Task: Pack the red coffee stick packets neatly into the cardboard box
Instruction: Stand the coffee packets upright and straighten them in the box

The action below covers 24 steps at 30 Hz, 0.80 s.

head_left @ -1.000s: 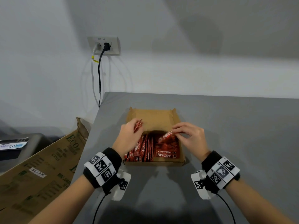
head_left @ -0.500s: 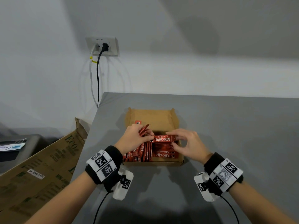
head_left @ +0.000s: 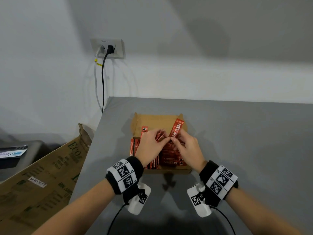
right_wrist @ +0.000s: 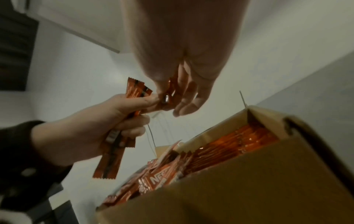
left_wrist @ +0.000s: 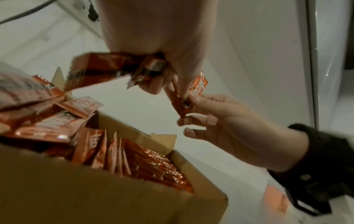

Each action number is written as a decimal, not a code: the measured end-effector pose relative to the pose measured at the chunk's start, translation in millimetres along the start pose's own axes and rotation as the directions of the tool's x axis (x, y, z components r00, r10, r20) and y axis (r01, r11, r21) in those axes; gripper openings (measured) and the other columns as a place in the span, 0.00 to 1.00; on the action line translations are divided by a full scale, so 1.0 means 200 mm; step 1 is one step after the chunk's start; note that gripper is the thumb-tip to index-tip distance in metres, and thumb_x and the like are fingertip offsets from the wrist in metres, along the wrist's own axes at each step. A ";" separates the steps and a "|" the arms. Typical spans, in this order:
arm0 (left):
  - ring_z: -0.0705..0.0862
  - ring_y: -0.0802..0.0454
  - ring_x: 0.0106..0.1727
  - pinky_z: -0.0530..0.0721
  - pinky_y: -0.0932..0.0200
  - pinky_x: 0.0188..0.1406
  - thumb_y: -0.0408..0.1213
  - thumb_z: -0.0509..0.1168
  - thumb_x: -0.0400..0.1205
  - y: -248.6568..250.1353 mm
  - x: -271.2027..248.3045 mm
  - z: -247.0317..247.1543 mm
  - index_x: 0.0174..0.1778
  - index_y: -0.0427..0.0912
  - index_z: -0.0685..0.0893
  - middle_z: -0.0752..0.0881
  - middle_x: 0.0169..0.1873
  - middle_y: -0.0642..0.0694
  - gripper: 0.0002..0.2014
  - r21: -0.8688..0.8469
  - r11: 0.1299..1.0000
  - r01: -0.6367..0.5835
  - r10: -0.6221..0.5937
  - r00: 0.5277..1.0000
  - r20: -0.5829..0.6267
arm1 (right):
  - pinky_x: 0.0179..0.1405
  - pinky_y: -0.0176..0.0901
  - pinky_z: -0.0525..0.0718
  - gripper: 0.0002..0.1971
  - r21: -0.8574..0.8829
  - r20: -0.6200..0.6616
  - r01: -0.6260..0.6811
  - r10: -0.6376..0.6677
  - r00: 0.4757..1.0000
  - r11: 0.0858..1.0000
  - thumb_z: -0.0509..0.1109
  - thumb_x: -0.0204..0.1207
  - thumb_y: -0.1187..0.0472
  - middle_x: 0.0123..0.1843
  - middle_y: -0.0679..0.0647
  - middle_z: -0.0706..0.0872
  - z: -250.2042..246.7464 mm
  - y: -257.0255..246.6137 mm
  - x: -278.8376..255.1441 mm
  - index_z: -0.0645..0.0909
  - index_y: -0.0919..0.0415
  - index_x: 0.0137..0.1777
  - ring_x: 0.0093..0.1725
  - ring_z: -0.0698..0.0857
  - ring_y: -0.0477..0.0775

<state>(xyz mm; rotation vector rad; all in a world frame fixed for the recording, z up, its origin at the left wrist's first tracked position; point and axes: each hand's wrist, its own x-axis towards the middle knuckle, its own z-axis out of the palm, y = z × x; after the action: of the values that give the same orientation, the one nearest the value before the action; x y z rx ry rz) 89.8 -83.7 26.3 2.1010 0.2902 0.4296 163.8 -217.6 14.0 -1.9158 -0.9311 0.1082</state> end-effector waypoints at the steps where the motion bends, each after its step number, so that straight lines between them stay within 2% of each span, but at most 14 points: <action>1: 0.83 0.72 0.40 0.77 0.79 0.40 0.37 0.70 0.78 0.00 0.00 -0.01 0.40 0.50 0.82 0.85 0.36 0.59 0.04 -0.010 1.000 0.002 -0.001 1.000 0.021 | 0.39 0.21 0.76 0.07 -0.043 0.021 0.018 -0.017 1.000 0.999 0.65 0.80 0.62 0.43 0.41 0.82 -0.01 0.01 0.01 0.81 0.62 0.55 0.36 0.82 0.35; 4: 0.83 0.71 0.41 0.78 0.76 0.42 0.30 0.70 0.75 -0.04 0.01 -0.07 0.54 0.51 0.79 0.86 0.46 0.57 0.15 -0.052 0.999 -0.012 0.014 0.999 0.036 | 0.42 0.24 0.73 0.07 -0.257 0.219 0.040 0.017 0.976 0.966 0.69 0.77 0.65 0.42 0.45 0.76 -0.07 0.06 0.01 0.83 0.64 0.53 0.38 0.75 0.36; 6: 0.83 0.69 0.40 0.78 0.74 0.42 0.28 0.68 0.75 -0.06 0.02 -0.12 0.53 0.50 0.80 0.86 0.47 0.56 0.15 -0.011 0.999 -0.045 0.045 0.999 0.010 | 0.40 0.31 0.76 0.10 -0.330 0.345 -0.006 0.127 0.930 0.944 0.73 0.73 0.64 0.41 0.46 0.80 -0.11 0.08 -0.02 0.84 0.61 0.54 0.37 0.77 0.40; 8: 0.84 0.64 0.45 0.80 0.73 0.47 0.25 0.65 0.75 -0.08 0.02 -0.13 0.50 0.45 0.84 0.86 0.45 0.56 0.13 0.057 0.996 -0.068 0.070 0.997 -0.037 | 0.37 0.26 0.77 0.11 -0.360 0.415 -0.048 0.206 0.886 0.932 0.76 0.71 0.63 0.39 0.46 0.84 -0.14 0.08 -0.05 0.84 0.59 0.53 0.33 0.79 0.37; 10: 0.85 0.62 0.48 0.80 0.75 0.51 0.24 0.63 0.77 -0.10 0.01 -0.13 0.50 0.43 0.84 0.86 0.44 0.56 0.12 0.089 0.994 -0.063 0.068 0.996 -0.059 | 0.38 0.23 0.75 0.07 -0.459 0.458 0.002 0.235 0.857 0.888 0.77 0.70 0.61 0.40 0.47 0.89 -0.16 0.07 -0.06 0.85 0.58 0.48 0.35 0.83 0.36; 12: 0.84 0.63 0.49 0.80 0.73 0.53 0.25 0.63 0.77 -0.12 0.01 -0.12 0.50 0.43 0.84 0.86 0.43 0.56 0.11 0.112 0.992 -0.059 0.064 0.997 -0.034 | 0.43 0.30 0.78 0.05 -0.567 0.490 0.058 0.281 0.825 0.821 0.75 0.71 0.60 0.43 0.48 0.91 -0.17 0.06 -0.05 0.86 0.56 0.46 0.43 0.87 0.42; 15: 0.84 0.64 0.45 0.82 0.67 0.50 0.30 0.64 0.79 -0.13 -0.01 -0.09 0.48 0.44 0.84 0.86 0.40 0.57 0.07 0.148 0.986 -0.079 0.071 0.996 0.062 | 0.46 0.40 0.80 0.05 -0.665 0.504 0.121 0.324 0.801 0.737 0.72 0.72 0.61 0.48 0.49 0.89 -0.15 0.05 -0.04 0.85 0.55 0.47 0.50 0.86 0.50; 20: 0.84 0.63 0.43 0.84 0.63 0.47 0.33 0.63 0.79 -0.14 -0.03 -0.04 0.49 0.46 0.85 0.87 0.42 0.56 0.07 0.252 0.962 -0.105 0.055 0.979 0.196 | 0.48 0.43 0.74 0.09 -0.743 0.491 0.233 0.274 0.827 0.627 0.65 0.73 0.64 0.50 0.51 0.87 -0.07 0.03 -0.03 0.83 0.55 0.49 0.53 0.84 0.57; 24: 0.83 0.62 0.45 0.82 0.67 0.48 0.34 0.63 0.80 -0.14 -0.04 -0.04 0.50 0.47 0.84 0.86 0.45 0.56 0.07 0.274 0.954 -0.121 0.056 0.970 0.236 | 0.48 0.43 0.75 0.08 -0.743 0.485 0.208 0.299 0.822 0.636 0.65 0.73 0.64 0.52 0.52 0.86 -0.04 0.05 -0.02 0.82 0.55 0.49 0.53 0.83 0.58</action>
<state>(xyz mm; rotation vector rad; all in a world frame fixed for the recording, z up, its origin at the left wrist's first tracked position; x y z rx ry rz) 78.7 -66.5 5.4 2.4308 0.1295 0.2055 169.3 -229.0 9.6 -2.8135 -1.5058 0.3918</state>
